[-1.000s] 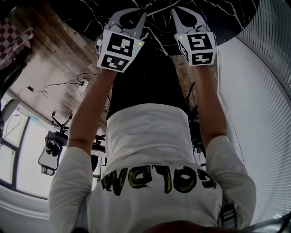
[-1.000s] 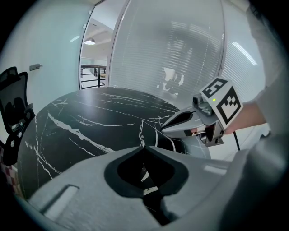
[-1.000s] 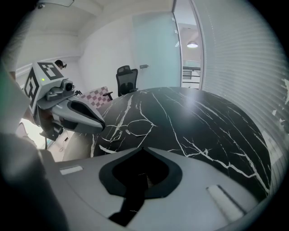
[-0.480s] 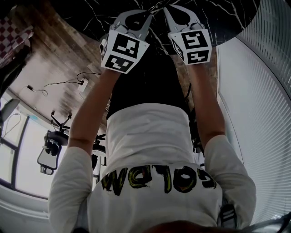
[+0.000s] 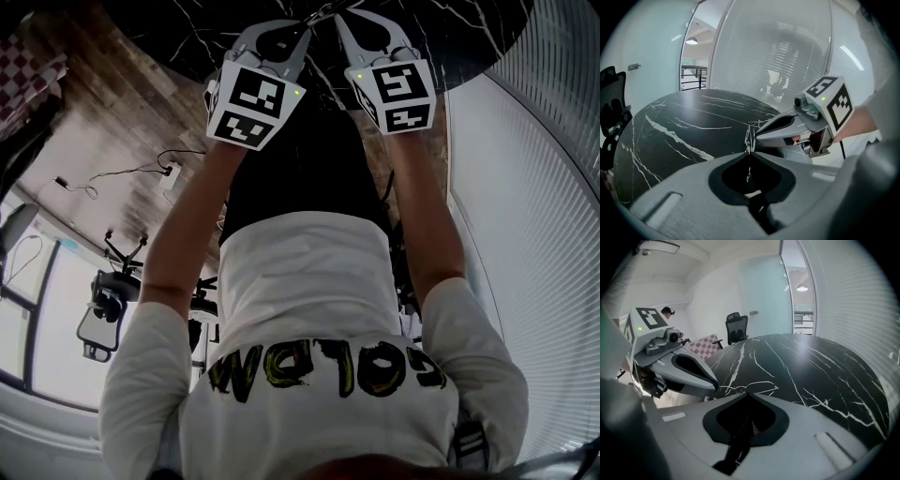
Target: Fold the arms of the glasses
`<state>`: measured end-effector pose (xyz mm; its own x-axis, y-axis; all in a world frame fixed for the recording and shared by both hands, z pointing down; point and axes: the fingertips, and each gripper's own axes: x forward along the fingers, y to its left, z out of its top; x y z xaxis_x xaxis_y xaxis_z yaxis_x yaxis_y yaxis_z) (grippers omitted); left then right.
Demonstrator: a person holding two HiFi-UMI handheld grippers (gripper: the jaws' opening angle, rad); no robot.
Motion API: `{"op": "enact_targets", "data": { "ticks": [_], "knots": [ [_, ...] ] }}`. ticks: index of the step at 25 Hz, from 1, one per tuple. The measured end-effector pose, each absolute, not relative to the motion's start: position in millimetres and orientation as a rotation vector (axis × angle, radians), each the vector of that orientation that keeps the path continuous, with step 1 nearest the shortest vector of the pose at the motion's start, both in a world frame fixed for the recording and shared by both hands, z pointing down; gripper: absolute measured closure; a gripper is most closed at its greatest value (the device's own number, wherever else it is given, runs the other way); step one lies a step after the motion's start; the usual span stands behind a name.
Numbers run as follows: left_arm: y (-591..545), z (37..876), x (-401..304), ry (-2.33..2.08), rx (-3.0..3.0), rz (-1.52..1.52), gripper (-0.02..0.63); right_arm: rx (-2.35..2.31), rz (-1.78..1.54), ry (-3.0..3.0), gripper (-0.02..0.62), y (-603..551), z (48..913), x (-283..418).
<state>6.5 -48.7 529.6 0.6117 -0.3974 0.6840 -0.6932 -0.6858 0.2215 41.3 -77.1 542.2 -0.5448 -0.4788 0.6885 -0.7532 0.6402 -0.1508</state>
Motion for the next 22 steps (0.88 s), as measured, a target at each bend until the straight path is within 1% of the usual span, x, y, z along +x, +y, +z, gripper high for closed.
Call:
{"op": "enact_targets", "data": {
  "ticks": [4,5,8,10,13,22],
  "knots": [
    [-48.6,528.8,5.9,-0.865,2.368,0.847,0.6,0.963,0.556,-2.307,0.589,-62.2,523.4,50.4],
    [-48.6,528.4,5.9,-0.865,2.368,0.847,0.6,0.939,0.535,-2.339,0.555,-55.3,518.5,49.0],
    [-51.3,526.3,6.3,-0.861,2.372,0.841,0.6,0.838,0.385,-2.384,0.368,-34.7,512.2,39.9],
    [-52.6,524.5,6.3,-0.858,2.37,0.832,0.6,0.781,0.282,-2.343,0.282,-22.5,520.3,36.8],
    [-53.5,524.4,5.4,-0.858,2.365,0.834,0.6,0.731,0.203,-2.258,0.249,-14.6,537.7,36.8],
    [-50.0,527.6,6.0,-0.847,2.361,0.858,0.601,0.774,0.184,-2.183,0.25,-28.2,551.2,46.7]
  ]
}}
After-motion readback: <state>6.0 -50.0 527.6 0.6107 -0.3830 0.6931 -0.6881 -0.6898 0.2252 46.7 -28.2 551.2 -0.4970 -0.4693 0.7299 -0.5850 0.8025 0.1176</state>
